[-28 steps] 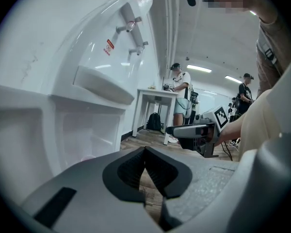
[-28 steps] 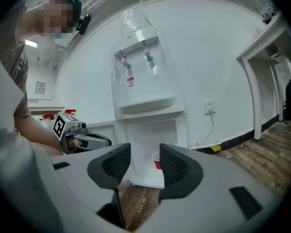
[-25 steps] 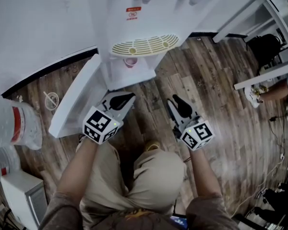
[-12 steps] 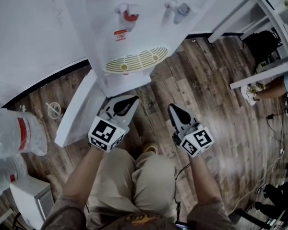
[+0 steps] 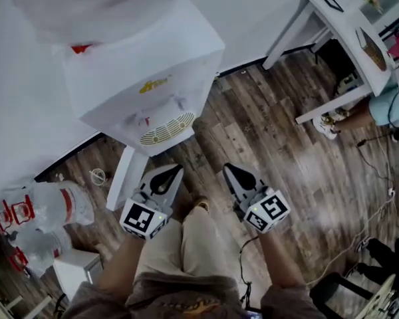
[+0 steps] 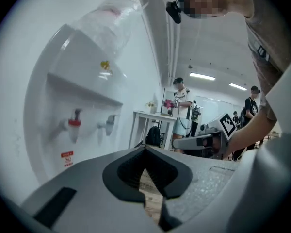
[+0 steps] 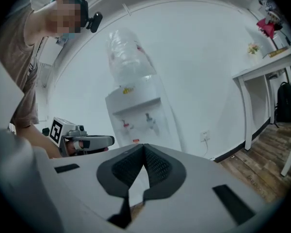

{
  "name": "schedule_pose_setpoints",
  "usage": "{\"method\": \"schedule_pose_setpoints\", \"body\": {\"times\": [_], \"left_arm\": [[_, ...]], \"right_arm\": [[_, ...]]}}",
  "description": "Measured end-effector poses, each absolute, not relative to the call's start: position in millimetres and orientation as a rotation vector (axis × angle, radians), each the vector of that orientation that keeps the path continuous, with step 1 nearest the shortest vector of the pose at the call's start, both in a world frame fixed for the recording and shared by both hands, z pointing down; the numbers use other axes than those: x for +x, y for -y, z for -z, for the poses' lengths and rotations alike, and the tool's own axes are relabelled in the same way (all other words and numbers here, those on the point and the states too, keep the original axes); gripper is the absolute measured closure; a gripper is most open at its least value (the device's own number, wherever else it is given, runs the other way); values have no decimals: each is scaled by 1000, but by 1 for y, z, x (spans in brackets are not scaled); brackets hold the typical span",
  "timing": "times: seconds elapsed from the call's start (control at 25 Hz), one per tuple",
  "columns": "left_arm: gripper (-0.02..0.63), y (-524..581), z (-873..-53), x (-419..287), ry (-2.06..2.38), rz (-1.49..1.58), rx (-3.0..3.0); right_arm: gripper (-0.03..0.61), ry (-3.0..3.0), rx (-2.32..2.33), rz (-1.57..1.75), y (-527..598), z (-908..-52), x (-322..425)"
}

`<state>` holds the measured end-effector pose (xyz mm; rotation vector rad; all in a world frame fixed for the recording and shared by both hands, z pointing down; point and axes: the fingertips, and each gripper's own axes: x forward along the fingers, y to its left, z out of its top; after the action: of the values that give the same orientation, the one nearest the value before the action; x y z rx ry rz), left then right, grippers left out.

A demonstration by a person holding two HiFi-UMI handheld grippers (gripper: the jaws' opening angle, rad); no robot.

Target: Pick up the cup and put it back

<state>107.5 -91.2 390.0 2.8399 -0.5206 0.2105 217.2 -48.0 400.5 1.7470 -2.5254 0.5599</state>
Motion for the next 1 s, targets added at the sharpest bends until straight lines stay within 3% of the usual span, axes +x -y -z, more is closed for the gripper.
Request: {"method": "schedule_pose_setpoints", "body": {"times": [0.56,1.0], "left_arm": [[611,57,-76,103,544,-239,2768],[611,64,-14,110,643,-213,2808]], "right_arm": [[575,2593,1637,-614,7,-77,193],[575,2639,1485,-464,25,-19,213]]}}
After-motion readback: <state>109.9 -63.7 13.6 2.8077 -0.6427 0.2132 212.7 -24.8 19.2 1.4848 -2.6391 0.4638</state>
